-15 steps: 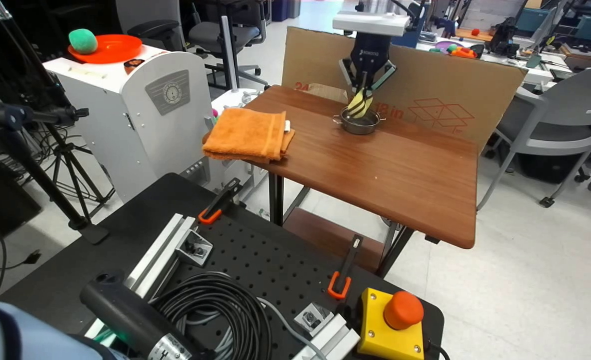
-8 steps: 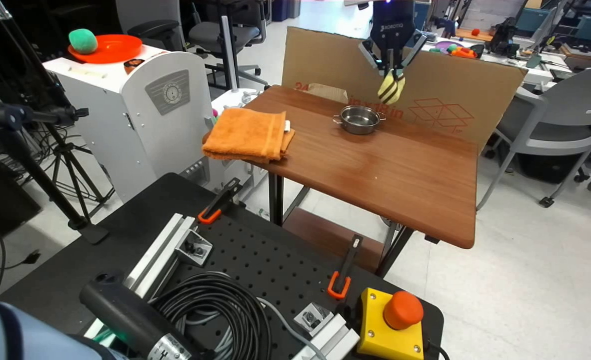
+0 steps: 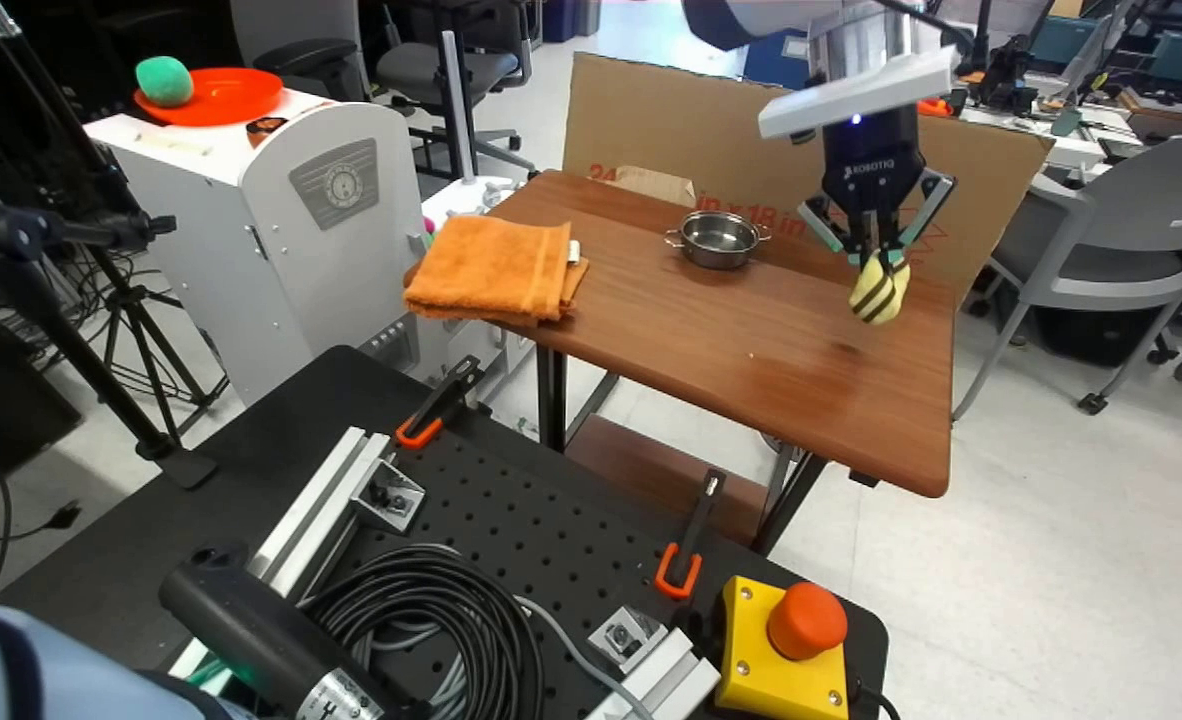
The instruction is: Pick up the object from the pot and put it on the table.
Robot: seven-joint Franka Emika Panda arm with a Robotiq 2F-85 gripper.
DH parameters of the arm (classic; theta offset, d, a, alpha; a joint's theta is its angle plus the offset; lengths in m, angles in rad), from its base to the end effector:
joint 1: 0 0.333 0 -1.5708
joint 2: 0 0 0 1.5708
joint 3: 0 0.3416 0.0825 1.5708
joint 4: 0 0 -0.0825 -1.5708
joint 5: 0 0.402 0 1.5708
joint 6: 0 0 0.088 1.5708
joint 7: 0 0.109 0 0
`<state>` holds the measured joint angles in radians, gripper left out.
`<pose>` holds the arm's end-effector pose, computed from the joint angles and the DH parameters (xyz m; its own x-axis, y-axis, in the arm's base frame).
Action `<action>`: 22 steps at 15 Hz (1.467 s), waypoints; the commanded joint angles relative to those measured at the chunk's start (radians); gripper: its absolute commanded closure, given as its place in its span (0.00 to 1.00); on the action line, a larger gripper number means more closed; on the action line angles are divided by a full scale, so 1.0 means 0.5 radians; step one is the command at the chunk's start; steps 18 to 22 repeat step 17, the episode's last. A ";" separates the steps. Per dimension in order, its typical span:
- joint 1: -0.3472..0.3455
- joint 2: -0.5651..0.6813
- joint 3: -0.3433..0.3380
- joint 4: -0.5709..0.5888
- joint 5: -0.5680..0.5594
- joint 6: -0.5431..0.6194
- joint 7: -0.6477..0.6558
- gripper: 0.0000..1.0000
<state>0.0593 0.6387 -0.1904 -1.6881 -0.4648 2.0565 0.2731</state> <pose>0.6732 -0.1007 0.2275 0.9698 -0.1533 -0.1896 -0.0398 -0.8668 0.4971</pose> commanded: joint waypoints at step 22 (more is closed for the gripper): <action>0.083 -0.312 0.020 -0.451 -0.047 0.092 0.201 0.00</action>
